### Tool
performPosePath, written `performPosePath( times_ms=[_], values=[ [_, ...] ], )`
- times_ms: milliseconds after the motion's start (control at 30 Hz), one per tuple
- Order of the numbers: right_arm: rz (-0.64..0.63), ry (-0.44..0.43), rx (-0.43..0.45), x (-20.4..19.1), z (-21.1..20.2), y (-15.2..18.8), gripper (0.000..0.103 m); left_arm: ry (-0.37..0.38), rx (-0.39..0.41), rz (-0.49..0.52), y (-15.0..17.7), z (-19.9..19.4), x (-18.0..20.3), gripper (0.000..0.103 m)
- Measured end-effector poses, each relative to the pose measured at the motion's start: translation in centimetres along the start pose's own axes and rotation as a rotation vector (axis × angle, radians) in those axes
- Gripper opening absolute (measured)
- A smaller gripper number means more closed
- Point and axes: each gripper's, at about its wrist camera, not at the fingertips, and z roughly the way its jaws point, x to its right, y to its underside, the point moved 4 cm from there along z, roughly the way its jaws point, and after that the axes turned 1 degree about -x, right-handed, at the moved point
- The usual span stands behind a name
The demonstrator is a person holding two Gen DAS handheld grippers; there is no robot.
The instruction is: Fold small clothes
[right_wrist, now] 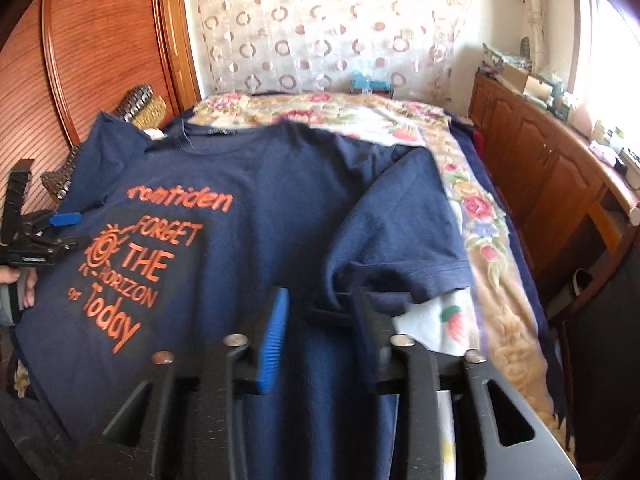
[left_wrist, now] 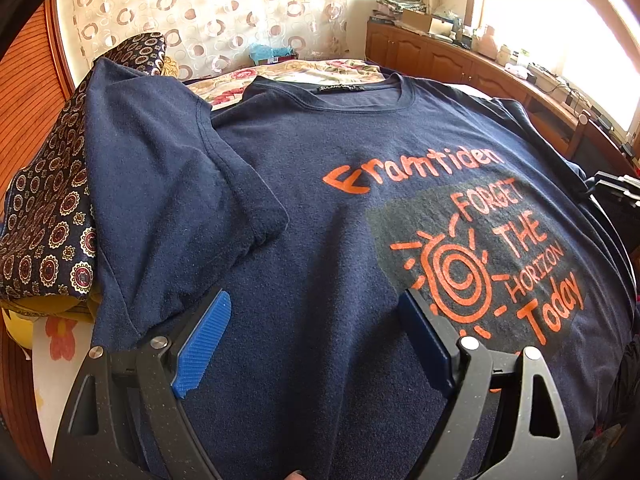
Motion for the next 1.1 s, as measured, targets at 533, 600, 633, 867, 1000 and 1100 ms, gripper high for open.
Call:
performPosePath(
  times_ms=[533, 600, 633, 867, 1000, 1100],
  values=[
    [0.187, 0.093, -0.070, 6.1, 4.2, 0.0, 0.044, 0.040, 0.162, 0.006, 0.5, -7.2, 3.2, 0.086],
    [0.184, 0.085, -0.079, 6.1, 4.9, -0.3, 0.044, 0.042, 0.189, 0.010, 0.3, -8.1, 3.6, 0.086],
    [0.175, 0.089, -0.087, 6.1, 5.1, -0.4, 0.044, 0.044, 0.200, 0.012, 0.3, -8.4, 3.7, 0.086],
    [0.144, 0.103, -0.094, 8.0, 5.5, -1.4, 0.032, 0.064, 0.238, 0.007, 0.1, -9.8, 4.1, 0.086],
    [0.072, 0.190, -0.094, 7.7, 5.4, -1.7, 0.005, 0.063, 0.256, -0.016, 0.0, -10.4, 3.8, 0.086],
    [0.014, 0.227, -0.075, 6.8, 5.2, -2.4, 0.004, 0.051, 0.262, -0.018, 0.0, -10.5, 3.6, 0.086]
  ],
)
